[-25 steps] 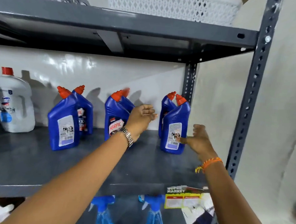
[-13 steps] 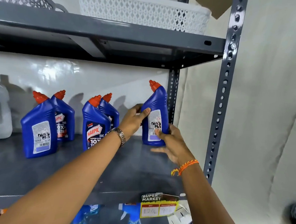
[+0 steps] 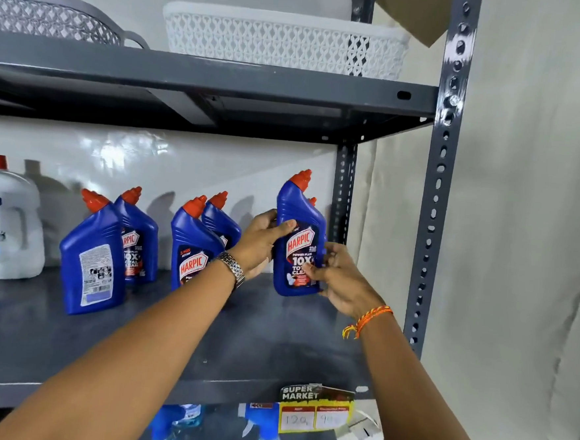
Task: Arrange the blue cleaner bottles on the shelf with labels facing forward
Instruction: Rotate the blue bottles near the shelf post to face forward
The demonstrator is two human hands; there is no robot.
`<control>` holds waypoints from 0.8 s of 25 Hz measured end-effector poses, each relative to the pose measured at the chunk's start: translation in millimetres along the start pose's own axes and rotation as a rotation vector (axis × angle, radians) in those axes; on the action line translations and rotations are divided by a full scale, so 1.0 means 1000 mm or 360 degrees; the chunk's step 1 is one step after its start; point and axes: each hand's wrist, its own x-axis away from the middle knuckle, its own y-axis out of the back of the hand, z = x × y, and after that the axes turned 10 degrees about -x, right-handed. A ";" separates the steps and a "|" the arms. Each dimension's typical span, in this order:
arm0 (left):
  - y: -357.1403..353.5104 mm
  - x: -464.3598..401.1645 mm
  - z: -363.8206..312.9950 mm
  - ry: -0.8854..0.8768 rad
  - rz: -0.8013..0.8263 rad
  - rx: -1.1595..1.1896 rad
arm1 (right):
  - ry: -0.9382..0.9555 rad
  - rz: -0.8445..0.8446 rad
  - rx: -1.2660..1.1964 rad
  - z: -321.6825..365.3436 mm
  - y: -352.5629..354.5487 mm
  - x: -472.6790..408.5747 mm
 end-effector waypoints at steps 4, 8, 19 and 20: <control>-0.005 0.000 0.021 0.0094 -0.0087 -0.0095 | 0.0054 -0.0088 0.0324 -0.014 0.006 -0.006; -0.011 0.000 0.041 0.0141 -0.0172 -0.0275 | -0.0045 -0.0308 0.0401 -0.039 0.013 -0.006; 0.040 0.067 -0.009 -0.0414 -0.0555 -0.0637 | 0.0319 -0.0747 0.1078 -0.015 -0.002 0.027; 0.064 0.081 -0.019 -0.0545 -0.0730 -0.0606 | 0.0561 -0.0832 0.1078 -0.009 -0.015 0.037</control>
